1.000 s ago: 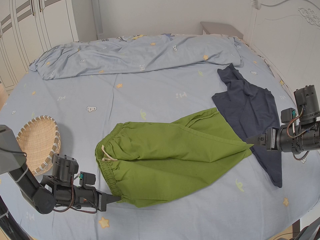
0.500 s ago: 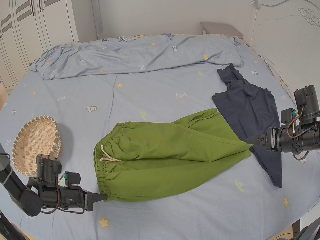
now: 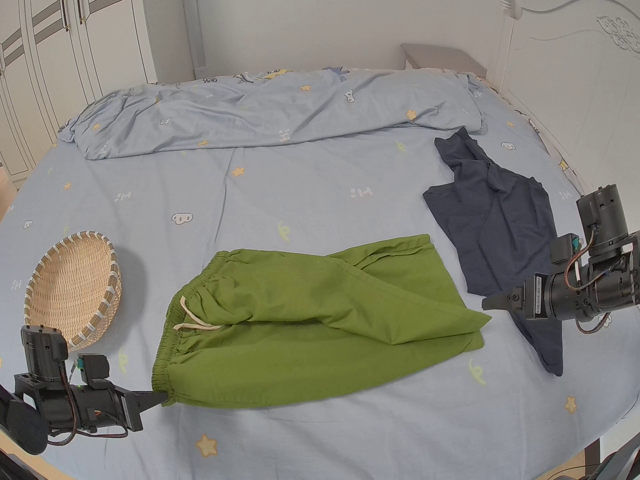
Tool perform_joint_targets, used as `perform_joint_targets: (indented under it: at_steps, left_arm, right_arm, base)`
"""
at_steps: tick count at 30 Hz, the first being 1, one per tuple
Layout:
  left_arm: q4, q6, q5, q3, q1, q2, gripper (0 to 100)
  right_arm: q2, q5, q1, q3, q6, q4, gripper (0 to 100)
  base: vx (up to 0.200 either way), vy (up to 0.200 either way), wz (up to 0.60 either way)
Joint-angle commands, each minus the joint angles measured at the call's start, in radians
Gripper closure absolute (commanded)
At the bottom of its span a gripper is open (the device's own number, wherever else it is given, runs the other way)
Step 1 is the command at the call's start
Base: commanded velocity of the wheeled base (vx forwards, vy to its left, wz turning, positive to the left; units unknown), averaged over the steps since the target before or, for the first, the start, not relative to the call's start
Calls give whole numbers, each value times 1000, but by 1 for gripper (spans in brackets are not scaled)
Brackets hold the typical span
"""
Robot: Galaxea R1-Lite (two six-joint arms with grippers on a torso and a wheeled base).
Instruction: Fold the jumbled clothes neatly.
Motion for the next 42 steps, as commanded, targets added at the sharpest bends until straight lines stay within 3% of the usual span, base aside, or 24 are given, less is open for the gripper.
perform_joint_targets:
  at_steps: [1, 3, 7, 9, 11, 13, 14, 16, 20, 26, 36, 42]
  left_arm:
    - [-1, 54, -4, 38, 105, -16, 100]
    - [-1, 60, -6, 44, 113, 3, 100]
    - [-1, 60, -4, 43, 114, 16, 100]
    - [-1, 60, -4, 43, 114, 16, 100]
    - [-1, 60, -4, 41, 120, 21, 100]
    - [-1, 62, -4, 41, 122, 26, 100]
    - [-1, 62, -4, 41, 120, 27, 100]
    - [-1, 62, -4, 41, 120, 35, 100]
    - [-1, 62, -6, 41, 117, 44, 100]
    - [-1, 62, -6, 41, 114, 45, 100]
    - [-1, 62, -6, 41, 113, 47, 100]
    - [-1, 62, -6, 41, 104, 64, 100]
  right_arm:
    - [104, 9, -7, 30, -1, -4, 0]
    - [144, 39, -34, 25, 2, -15, 0]
    - [234, 213, -127, 34, -15, -88, 0]
    - [237, 216, -130, 36, -16, -90, 0]
    - [273, 355, -196, 93, -139, -160, 0]
    - [273, 440, -223, 117, -179, -194, 0]
    - [271, 516, -252, 140, -208, -216, 0]
    - [274, 572, -289, 157, -260, -225, 0]
    - [342, 590, -309, 171, -357, -226, 0]
    - [385, 671, -306, 172, -363, -240, 0]
    - [475, 671, -254, 198, -354, -430, 0]
    - [497, 676, -248, 192, -351, -450, 0]
  base:
    - [0, 0, 0]
    - [0, 0, 0]
    - [0, 0, 0]
    - [0, 0, 0]
    - [0, 0, 0]
    - [0, 0, 0]
    - [0, 0, 0]
    - [0, 0, 0]
    - [0, 0, 0]
    - [0, 0, 0]
    - [0, 0, 0]
    - [0, 0, 0]
